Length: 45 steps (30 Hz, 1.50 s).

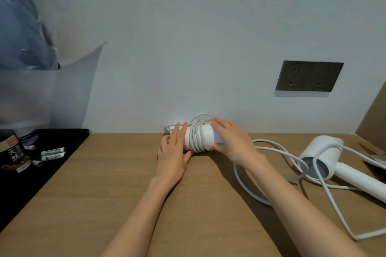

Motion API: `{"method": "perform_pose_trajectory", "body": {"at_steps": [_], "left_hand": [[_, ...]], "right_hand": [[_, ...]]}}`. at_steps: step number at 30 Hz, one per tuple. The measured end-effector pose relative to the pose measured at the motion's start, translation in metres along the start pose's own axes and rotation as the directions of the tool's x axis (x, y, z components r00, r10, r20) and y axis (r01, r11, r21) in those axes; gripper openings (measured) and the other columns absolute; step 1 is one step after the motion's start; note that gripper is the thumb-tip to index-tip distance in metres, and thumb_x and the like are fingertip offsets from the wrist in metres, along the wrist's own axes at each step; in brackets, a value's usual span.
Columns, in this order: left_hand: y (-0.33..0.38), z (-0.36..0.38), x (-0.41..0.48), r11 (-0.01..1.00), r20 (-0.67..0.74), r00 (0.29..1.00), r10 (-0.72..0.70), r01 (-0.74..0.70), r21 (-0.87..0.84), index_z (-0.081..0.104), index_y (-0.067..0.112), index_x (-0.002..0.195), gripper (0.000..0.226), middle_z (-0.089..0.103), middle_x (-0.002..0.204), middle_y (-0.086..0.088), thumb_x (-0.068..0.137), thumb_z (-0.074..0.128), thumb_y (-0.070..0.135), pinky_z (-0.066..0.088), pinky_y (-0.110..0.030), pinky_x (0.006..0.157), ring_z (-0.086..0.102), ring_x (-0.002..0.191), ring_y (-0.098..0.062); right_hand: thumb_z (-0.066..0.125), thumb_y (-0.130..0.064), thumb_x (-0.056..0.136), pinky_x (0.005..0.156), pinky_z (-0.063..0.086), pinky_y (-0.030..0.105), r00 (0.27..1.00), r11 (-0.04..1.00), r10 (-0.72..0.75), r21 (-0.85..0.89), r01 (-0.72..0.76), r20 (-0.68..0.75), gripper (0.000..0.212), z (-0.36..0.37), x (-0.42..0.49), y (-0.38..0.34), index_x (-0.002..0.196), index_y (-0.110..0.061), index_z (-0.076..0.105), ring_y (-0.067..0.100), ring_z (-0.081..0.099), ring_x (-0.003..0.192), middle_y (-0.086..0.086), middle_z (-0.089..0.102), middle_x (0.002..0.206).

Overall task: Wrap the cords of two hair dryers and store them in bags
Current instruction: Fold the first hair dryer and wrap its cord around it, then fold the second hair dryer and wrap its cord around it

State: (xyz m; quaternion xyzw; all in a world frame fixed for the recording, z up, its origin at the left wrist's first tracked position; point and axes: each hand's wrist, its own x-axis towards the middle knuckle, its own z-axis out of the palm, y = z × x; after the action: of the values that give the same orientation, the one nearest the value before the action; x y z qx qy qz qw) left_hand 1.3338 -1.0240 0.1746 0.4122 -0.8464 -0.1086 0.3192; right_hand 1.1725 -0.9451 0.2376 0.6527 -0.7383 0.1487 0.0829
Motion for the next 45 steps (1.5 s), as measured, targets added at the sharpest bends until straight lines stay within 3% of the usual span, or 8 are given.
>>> {"method": "perform_pose_trajectory", "body": {"at_steps": [12,18,27,31,33,37,41,45], "left_hand": [[0.061,-0.024,-0.027,0.975,-0.142,0.975,0.171,-0.189,-0.117,0.032,0.026,0.146,0.057,0.016,0.158,0.003,0.095,0.052,0.016,0.015,-0.046,0.118,0.008,0.145,-0.02],[0.133,-0.019,-0.036,0.911,-0.064,0.924,0.376,-0.381,-0.159,0.031,0.024,0.147,0.054,0.019,0.158,0.0,0.097,0.05,0.021,0.01,-0.05,0.118,0.01,0.146,-0.022],[0.187,0.023,-0.041,0.893,0.166,0.887,0.43,-0.445,0.063,0.022,0.038,0.148,0.051,0.014,0.158,0.007,0.099,0.031,0.048,-0.023,-0.061,0.106,-0.001,0.148,-0.014],[0.187,0.032,-0.039,0.908,0.149,0.9,0.41,-0.418,0.028,0.038,0.039,0.14,0.04,0.047,0.119,0.004,0.101,0.031,0.042,0.003,-0.051,0.116,0.04,0.122,-0.015],[0.183,0.032,-0.039,0.899,0.061,0.898,0.436,-0.437,0.0,0.054,0.036,0.13,0.039,0.044,0.095,0.005,0.1,0.031,0.044,0.032,-0.031,0.088,0.043,0.094,-0.015],[0.173,0.028,-0.046,0.86,-0.025,0.86,0.51,-0.51,-0.005,0.069,0.037,0.108,0.039,0.039,0.079,0.009,0.095,0.033,0.049,0.017,-0.028,0.069,0.033,0.078,-0.01],[0.161,0.017,-0.054,0.893,-0.035,0.895,0.444,-0.445,-0.07,0.075,0.033,0.094,0.027,0.042,0.068,0.007,0.095,0.05,0.042,0.019,-0.03,0.068,0.036,0.072,-0.014],[0.153,0.005,-0.055,0.939,0.036,0.942,0.333,-0.328,-0.104,0.073,0.015,0.073,0.049,0.051,0.064,0.001,0.096,0.043,0.045,0.027,-0.025,0.06,0.048,0.064,-0.016]], "right_hand": [[0.06,-0.025,0.092,0.099,0.039,0.034,0.933,1.0,-0.002,0.012,0.006,-0.361,0.035,-0.051,-0.085,0.009,0.127,-0.023,0.06,0.018,0.052,0.118,-0.005,0.06,0.127],[0.049,-0.008,0.096,0.095,0.044,0.038,0.843,0.975,0.208,0.168,-0.142,-0.496,0.04,-0.066,-0.137,0.052,0.135,-0.016,0.05,0.02,0.052,0.114,0.003,0.059,0.125],[0.052,-0.015,0.094,0.094,0.037,0.041,0.834,0.867,0.491,0.04,-0.498,-0.251,0.039,-0.066,-0.197,0.15,0.132,-0.012,0.048,0.032,0.046,0.117,0.011,0.055,0.129],[0.052,-0.021,0.094,0.091,0.041,0.039,0.834,0.834,0.53,-0.081,-0.545,-0.157,0.043,-0.056,-0.203,0.163,0.137,-0.02,0.043,0.029,0.048,0.115,0.005,0.054,0.129],[0.051,-0.022,0.095,0.089,0.041,0.039,0.845,0.835,0.515,-0.142,-0.532,-0.141,0.045,-0.053,-0.202,0.167,0.138,-0.023,0.04,0.029,0.048,0.113,0.005,0.052,0.128],[0.051,-0.025,0.096,0.083,0.039,0.037,0.855,0.835,0.503,-0.185,-0.518,-0.126,0.041,-0.05,-0.196,0.173,0.135,-0.02,0.042,0.028,0.048,0.109,0.006,0.052,0.125],[0.052,-0.033,0.095,0.076,0.039,0.034,0.88,0.857,0.449,-0.205,-0.473,-0.153,0.039,-0.045,-0.198,0.167,0.13,-0.018,0.045,0.025,0.052,0.104,0.005,0.054,0.118],[0.058,-0.029,0.092,0.064,0.032,0.032,0.914,0.891,0.343,-0.234,-0.39,-0.216,0.035,-0.041,-0.204,0.153,0.124,-0.015,0.052,0.027,0.057,0.09,0.006,0.058,0.106]]}}
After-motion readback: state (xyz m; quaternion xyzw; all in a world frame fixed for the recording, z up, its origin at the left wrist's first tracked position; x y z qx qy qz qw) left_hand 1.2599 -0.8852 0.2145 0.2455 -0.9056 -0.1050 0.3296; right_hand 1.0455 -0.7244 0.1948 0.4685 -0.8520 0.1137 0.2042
